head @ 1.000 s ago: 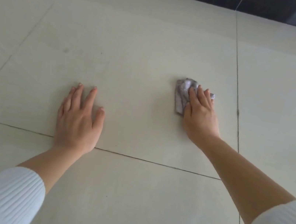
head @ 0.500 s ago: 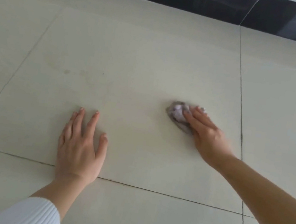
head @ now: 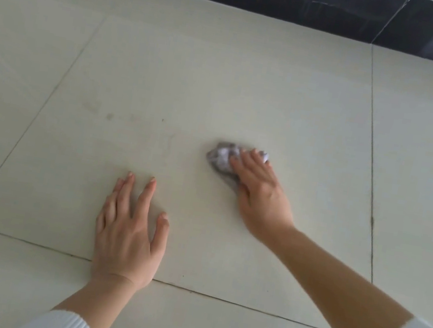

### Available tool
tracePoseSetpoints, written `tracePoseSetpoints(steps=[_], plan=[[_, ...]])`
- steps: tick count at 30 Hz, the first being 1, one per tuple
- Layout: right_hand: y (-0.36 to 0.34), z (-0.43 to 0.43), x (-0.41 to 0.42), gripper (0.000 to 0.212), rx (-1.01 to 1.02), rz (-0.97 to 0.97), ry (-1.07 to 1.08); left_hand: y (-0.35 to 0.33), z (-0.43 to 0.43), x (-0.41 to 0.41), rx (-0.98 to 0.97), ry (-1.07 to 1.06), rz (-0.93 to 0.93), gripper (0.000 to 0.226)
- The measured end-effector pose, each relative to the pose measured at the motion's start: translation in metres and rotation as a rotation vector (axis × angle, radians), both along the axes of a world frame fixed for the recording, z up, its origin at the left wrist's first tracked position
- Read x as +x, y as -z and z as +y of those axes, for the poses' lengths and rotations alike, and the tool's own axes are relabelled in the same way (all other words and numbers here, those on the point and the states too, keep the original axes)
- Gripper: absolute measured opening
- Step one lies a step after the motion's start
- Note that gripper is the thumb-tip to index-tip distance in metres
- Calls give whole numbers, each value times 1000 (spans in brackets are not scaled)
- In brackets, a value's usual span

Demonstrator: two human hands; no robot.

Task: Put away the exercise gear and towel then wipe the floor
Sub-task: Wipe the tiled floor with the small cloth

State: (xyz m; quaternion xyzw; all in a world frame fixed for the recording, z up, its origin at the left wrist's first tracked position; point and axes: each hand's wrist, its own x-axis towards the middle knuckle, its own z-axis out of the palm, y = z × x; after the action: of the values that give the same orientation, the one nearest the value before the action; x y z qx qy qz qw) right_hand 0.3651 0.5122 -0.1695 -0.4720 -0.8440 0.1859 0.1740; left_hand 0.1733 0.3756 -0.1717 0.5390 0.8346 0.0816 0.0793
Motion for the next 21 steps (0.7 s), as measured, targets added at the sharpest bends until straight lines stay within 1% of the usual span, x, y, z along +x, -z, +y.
tracePoseSetpoints(steps=[4,7,8,9,11,14,16,18,19,21], plan=[[-5,-37,14,42,-22,2,-195,0,0,0,2,-4,-4,63],[-5,-31,35,42,56,-83,-359,-1,0,0,1,-9,-7,63],[-4,-23,43,45,83,-103,-364,-1,0,1,-3,-8,-7,63],[0,-11,53,47,98,-111,-318,-1,0,1,-7,-9,-9,63],[5,21,74,53,100,-115,-92,-1,-1,1,-12,-11,-12,63],[0,70,89,59,-28,-163,358,-2,0,1,-11,-6,-7,63],[-5,96,82,63,-112,-205,558,-2,0,1,-6,-1,1,62],[-12,117,59,63,-156,-221,642,-2,0,2,1,2,8,62],[-12,125,44,63,-170,-218,639,-2,0,2,2,3,12,62],[-7,132,6,63,-155,-181,527,-1,0,2,3,10,17,62]])
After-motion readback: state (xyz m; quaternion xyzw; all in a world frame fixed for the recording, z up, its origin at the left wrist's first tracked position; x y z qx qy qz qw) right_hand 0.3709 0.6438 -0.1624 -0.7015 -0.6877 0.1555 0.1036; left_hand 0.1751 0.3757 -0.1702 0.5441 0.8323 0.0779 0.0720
